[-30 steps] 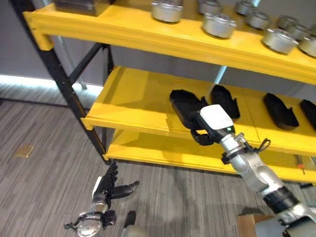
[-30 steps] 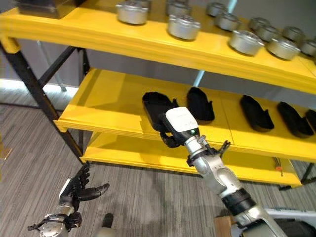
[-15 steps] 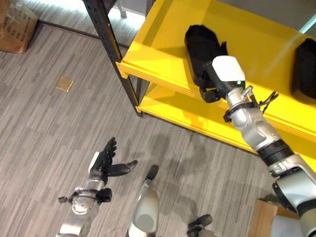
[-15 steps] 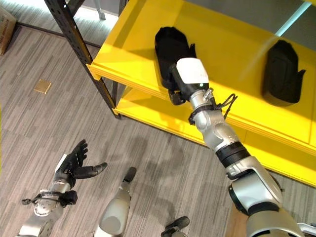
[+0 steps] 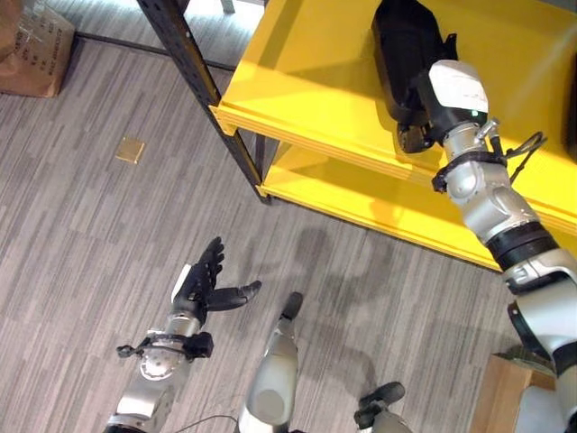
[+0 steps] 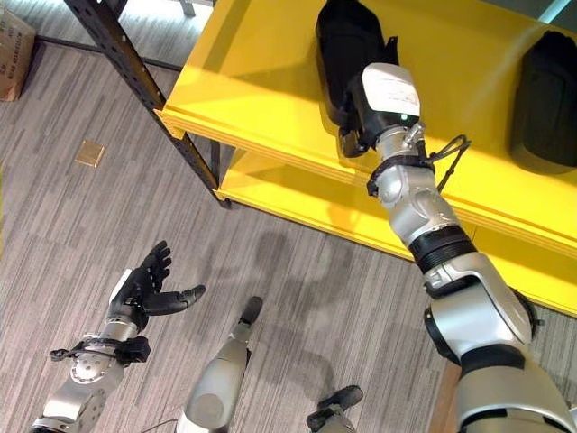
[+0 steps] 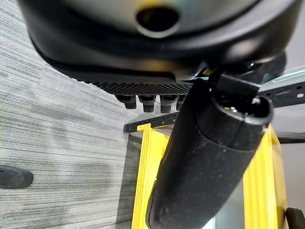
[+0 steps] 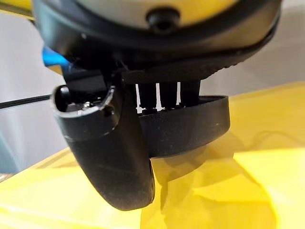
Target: Move parts from the plastic box to the shelf.
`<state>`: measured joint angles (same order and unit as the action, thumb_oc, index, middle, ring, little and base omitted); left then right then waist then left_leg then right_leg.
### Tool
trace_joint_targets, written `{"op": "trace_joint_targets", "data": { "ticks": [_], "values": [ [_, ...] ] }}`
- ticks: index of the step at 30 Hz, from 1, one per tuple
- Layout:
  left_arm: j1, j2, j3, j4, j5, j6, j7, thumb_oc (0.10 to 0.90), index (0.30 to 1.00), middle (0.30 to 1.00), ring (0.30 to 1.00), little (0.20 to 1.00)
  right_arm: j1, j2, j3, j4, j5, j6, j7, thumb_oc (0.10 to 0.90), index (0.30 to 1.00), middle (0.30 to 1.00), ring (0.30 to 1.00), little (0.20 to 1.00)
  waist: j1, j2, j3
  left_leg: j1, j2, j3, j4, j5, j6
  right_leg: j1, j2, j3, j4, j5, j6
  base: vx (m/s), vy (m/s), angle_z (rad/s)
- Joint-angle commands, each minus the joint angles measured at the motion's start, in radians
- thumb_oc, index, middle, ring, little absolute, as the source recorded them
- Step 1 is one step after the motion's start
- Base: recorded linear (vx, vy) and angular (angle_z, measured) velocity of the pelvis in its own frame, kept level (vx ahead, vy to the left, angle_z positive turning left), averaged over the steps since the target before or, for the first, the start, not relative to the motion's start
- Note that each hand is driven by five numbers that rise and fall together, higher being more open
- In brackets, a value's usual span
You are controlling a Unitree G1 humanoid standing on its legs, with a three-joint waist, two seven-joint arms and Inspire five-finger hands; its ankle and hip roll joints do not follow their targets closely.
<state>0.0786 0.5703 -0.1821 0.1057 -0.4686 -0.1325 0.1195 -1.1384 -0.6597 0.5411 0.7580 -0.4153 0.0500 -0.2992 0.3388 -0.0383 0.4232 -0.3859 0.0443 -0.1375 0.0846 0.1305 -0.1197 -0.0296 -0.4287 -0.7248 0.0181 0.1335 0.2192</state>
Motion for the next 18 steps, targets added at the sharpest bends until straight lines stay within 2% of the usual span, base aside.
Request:
{"op": "trace_joint_targets", "data": {
  "ticks": [1, 18],
  "values": [
    [-0.008, 0.017, -0.037, -0.089, -0.037, -0.104, 0.012, 0.9, 1.0, 1.0, 1.0, 1.0, -0.197, -0.073, 0.035, 0.004, 0.07, -0.016, -0.131, 0.4, 0.3, 0.3, 0.3, 0.3, -0.012, 0.025, -0.078, 0.038, 0.025, 0.102, -0.014, -0.05, 0.06, -0.023, -0.057, 0.085, 0.105, 0.071, 0.036, 0.0, 0.0, 0.0],
    [-0.029, 0.014, -0.056, -0.087, -0.049, -0.108, 0.024, 0.9, 1.0, 1.0, 1.0, 1.0, -0.222, -0.053, 0.02, 0.122, 0.172, -0.027, -0.161, 0.4, 0.3, 0.3, 0.3, 0.3, -0.034, 0.042, -0.069, 0.029, 0.023, 0.107, -0.011, -0.048, 0.061, -0.042, -0.06, 0.105, 0.113, 0.069, 0.036, 0.0, -0.001, -0.03]
  ]
}}
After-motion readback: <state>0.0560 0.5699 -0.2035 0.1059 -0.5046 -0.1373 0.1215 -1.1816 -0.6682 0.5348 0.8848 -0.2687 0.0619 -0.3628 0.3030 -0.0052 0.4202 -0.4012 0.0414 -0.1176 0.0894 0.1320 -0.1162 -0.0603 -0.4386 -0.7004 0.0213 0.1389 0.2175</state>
